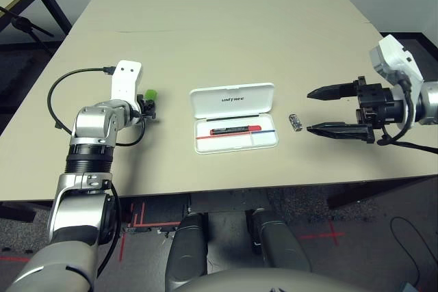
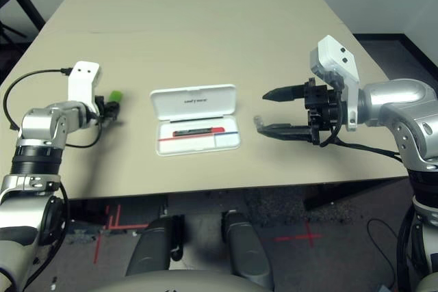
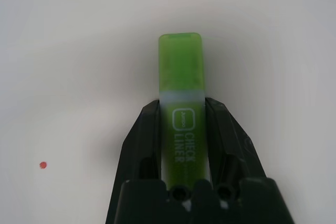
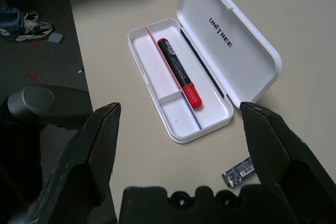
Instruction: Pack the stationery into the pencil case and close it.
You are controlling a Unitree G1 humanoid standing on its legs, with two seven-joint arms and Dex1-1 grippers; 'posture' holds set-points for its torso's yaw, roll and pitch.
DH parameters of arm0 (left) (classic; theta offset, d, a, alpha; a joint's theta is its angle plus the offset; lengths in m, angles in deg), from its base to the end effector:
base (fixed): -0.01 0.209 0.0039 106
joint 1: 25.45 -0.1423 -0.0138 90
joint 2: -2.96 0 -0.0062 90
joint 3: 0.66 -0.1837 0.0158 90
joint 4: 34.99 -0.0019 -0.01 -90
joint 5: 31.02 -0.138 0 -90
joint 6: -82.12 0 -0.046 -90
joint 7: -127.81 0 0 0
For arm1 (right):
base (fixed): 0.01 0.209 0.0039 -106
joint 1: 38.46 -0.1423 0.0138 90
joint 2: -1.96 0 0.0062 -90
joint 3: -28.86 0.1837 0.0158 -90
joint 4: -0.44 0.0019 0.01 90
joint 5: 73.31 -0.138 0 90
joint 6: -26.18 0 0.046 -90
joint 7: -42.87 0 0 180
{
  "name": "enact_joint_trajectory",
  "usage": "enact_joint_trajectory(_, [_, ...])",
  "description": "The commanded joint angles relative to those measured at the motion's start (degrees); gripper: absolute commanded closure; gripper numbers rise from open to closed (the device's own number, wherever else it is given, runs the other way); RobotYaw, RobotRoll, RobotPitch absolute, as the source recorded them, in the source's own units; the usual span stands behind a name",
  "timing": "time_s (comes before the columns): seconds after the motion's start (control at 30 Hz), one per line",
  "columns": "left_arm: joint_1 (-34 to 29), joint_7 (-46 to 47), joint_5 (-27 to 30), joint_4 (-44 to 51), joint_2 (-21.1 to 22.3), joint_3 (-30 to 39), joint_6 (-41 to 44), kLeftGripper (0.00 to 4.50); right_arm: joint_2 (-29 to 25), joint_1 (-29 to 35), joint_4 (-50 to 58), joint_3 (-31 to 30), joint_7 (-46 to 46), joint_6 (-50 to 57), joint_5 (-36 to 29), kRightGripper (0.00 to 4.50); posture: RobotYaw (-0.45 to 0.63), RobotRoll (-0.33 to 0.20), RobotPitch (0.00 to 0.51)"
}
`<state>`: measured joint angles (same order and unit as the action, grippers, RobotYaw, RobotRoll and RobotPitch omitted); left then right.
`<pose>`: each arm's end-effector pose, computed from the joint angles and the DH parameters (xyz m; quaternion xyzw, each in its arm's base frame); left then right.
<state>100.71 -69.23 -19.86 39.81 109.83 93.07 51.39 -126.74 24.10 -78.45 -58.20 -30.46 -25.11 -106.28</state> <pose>0.2928 0.2576 0.1519 0.0691 0.3163 -0.0213 0.9459 0.2474 -0.2624 0.2333 -0.1589 0.1242 0.5857 0.7850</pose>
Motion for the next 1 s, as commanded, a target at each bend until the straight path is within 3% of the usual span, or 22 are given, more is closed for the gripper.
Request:
enact_joint_trajectory(0.03, [-2.2, -4.3, 0.0, 4.5, 4.0, -1.8, 1.7, 3.40, 0.0, -0.1, -0.3, -0.8, 0.0, -0.6, 0.4, 0.00, -0.11, 0.000, 0.134])
enact_joint_trajectory(0.3, [-10.0, -26.9, 2.4, 16.8, 20.1, -8.8, -6.8, 3.40, 0.4, -1.1, -2.1, -1.7, -0.5, -1.7, 1.2, 0.00, -0.09, 0.000, 0.131])
enact_joint_trajectory(0.47, [-13.8, -37.9, 5.0, 24.3, 25.7, -9.5, -11.9, 3.40, 0.9, -2.2, -3.4, -2.8, -1.0, -2.5, 1.9, 0.00, -0.08, 0.000, 0.132])
enact_joint_trajectory(0.63, [-14.3, -42.6, 6.1, 30.9, 25.9, -11.0, -14.5, 3.40, 1.0, -2.7, -4.2, -3.3, -1.3, -3.1, 2.5, 0.00, -0.08, 0.000, 0.133])
enact_joint_trajectory(0.77, [-13.8, -45.0, 3.6, 34.3, 26.0, -15.4, -17.6, 3.40, 0.8, -3.1, -4.7, -3.8, -1.5, -3.5, 3.0, 0.00, -0.08, 0.000, 0.134])
enact_joint_trajectory(1.0, [-6.6, -46.1, 0.6, 33.0, 20.8, -21.6, -20.2, 3.40, 0.5, -3.6, -5.4, -4.5, -2.0, -3.9, 4.5, 0.00, -0.09, 0.000, 0.129])
